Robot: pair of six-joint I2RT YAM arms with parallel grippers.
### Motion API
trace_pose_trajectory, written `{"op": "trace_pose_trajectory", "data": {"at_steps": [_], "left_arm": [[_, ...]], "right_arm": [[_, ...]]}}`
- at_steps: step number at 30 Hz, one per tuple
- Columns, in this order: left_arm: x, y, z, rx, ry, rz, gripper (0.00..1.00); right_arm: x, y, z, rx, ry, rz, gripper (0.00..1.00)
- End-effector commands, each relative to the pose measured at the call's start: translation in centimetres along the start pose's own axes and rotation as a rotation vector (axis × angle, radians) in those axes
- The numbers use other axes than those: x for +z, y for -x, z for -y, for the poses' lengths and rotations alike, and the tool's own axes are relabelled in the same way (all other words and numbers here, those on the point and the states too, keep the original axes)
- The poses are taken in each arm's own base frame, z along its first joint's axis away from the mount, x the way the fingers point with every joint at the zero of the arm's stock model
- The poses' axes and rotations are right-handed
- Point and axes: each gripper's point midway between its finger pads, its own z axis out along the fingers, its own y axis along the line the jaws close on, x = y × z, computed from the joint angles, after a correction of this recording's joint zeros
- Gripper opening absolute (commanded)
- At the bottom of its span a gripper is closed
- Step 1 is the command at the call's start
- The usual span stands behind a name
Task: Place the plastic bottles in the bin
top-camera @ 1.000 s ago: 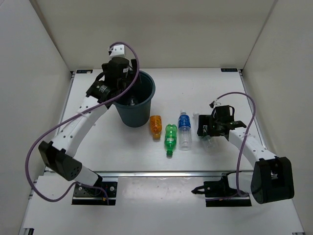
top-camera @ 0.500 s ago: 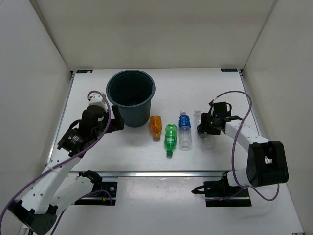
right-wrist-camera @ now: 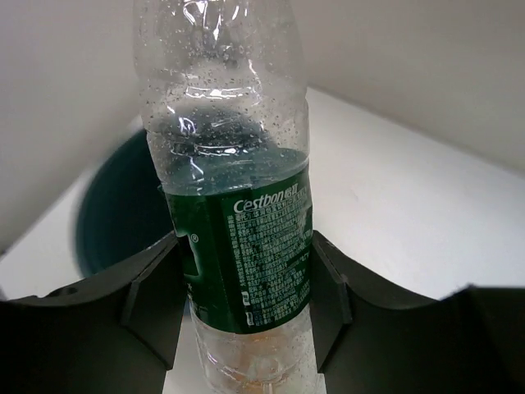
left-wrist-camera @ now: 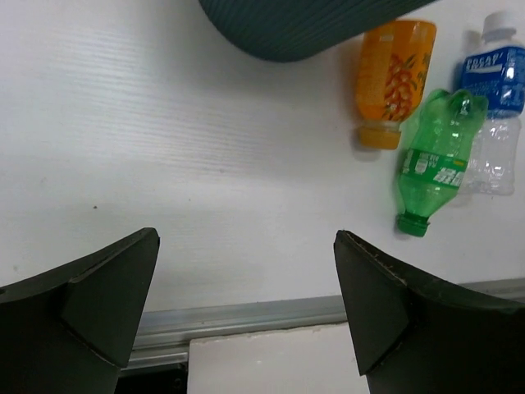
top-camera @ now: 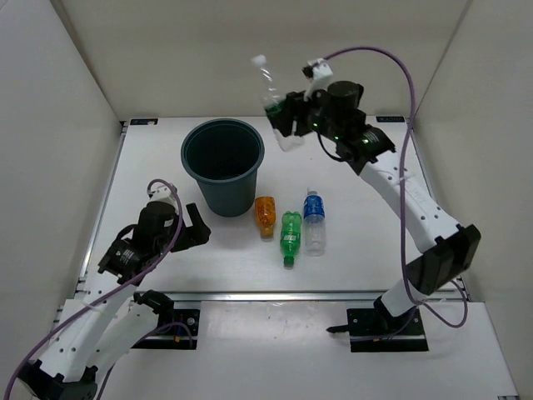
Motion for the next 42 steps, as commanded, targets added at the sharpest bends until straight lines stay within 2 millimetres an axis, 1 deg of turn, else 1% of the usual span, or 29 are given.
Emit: {"op": "trace_pose_trajectory", "data": {"at_steps": [1,2,3,4,5,6,7,9,11,13,17,19,21,22,23,24,26,27,29,31,33,34,35,36,37,38,40,41,42], "left_arm": [[0.3,-1.3,0.4,-0.031,-0.033,-0.053,0.99],[0.4,-1.4,0.5,-0.028,-0.037,-0.055,0.99],[0.6,-1.6,0.8,-0.016,-0.046,-0.073,0.99],[0.8,-1.9,0.7,-0.013,-0.042,-0.086,0.99],[0.9,-2.0,0.6,-0.009,-0.034,-0.097,0.98],[1.2,-2.2,0.5,-0.004,-0.028,-0.105,0.98],[1.1,-2.2,0.7,0.006,-0.035,-0.102,0.99],[1.2,-2.1,0.7,0.009,-0.033,-0.106,0.99],[1.3,-1.8,0.7,0.008,-0.022,-0.095,0.99],[1.6,-1.8,1.0,0.004,-0.024,-0.091,0.98],[2.4,-2.1,1.8,0.011,-0.039,-0.099,0.99],[2.9,-2.1,2.2,0.018,-0.042,-0.107,0.99],[3.3,-2.2,2.7,0.04,-0.044,-0.111,0.99],[3.6,-1.9,3.2,0.04,-0.045,-0.098,0.98],[3.8,-2.3,3.7,0.053,-0.049,-0.109,0.99],[3.9,-1.7,4.7,0.059,-0.077,-0.09,0.99],[4.7,-1.2,6.3,0.064,-0.105,-0.079,0.99],[5.2,-1.6,6.7,0.077,-0.096,-0.086,0.99],[5.8,-1.2,7.9,0.077,-0.097,-0.073,0.99],[6.5,-1.9,9.5,0.095,-0.119,-0.088,0.99],[7.3,-1.8,10.8,0.091,-0.13,-0.066,0.99],[8.1,-2.1,10.9,0.095,-0.101,-0.053,0.99],[8.4,-1.8,11.6,0.08,-0.111,-0.037,0.98],[8.9,-1.8,12.7,0.087,-0.124,-0.03,0.99],[9.5,-1.8,13.4,0.101,-0.116,-0.019,0.99],[10.1,-2.6,13.9,0.126,-0.105,-0.03,0.99],[11.1,-1.8,14.4,0.155,-0.061,0.019,0.99],[12.0,-2.2,14.7,0.161,-0.045,0.007,0.99],[12.2,-1.8,15.3,0.153,-0.049,0.016,0.99]], "right_arm": [[3.6,3.1,-5.6,-0.048,0.196,0.103,0.41],[5.1,3.7,-6.7,-0.058,0.228,0.117,0.41],[5.1,5.4,-8.8,-0.069,0.28,0.154,0.41],[7.0,4.4,-9.1,-0.077,0.289,0.13,0.41],[8.4,4.7,-10.4,-0.081,0.312,0.14,0.41],[8.4,6.1,-12.1,-0.098,0.347,0.172,0.42],[10.3,4.6,-12.0,-0.098,0.343,0.136,0.43],[12.1,4.2,-13.5,-0.094,0.376,0.129,0.46],[12.7,3.3,-14.6,-0.086,0.395,0.099,0.49],[12.8,2.1,-15.7,-0.117,0.407,0.077,0.62],[11.9,2.4,-16.3,-0.145,0.398,0.082,0.82],[10.8,3.6,-16.2,-0.135,0.422,0.097,0.94],[9.8,4.0,-16.0,-0.137,0.445,0.096,1.0],[9.0,4.5,-15.9,-0.143,0.436,0.103,0.99],[9.0,3.7,-15.6,-0.142,0.425,0.082,0.99],[7.9,4.6,-15.6,-0.152,0.422,0.099,0.99],[6.4,5.0,-14.3,-0.169,0.358,0.114,0.99],[6.6,3.8,-13.6,-0.167,0.327,0.095,0.99],[4.0,4.7,-12.6,-0.167,0.289,0.122,1.0],[2.5,3.8,-10.6,-0.158,0.225,0.104,0.99],[-0.5,3.0,-7.3,-0.123,0.119,0.1,0.99],[-0.4,0.3,-5.2,-0.094,0.061,0.044,0.99],[-2.6,1.0,-4.6,-0.061,0.037,0.07,0.99],[-4.2,0.1,-2.6,-0.038,-0.011,0.072,0.99],[-4.6,-2.2,-0.4,-0.008,-0.056,0.026,0.99],[-6.6,-1.9,0.0,0.026,-0.067,0.045,0.99],[-9.3,-4.9,4.1,0.095,-0.174,0.009,0.99],[-9.9,-7.5,6.1,0.135,-0.23,-0.044,0.99],[-11.2,-8.0,6.6,0.155,-0.251,-0.052,1.0]]}}
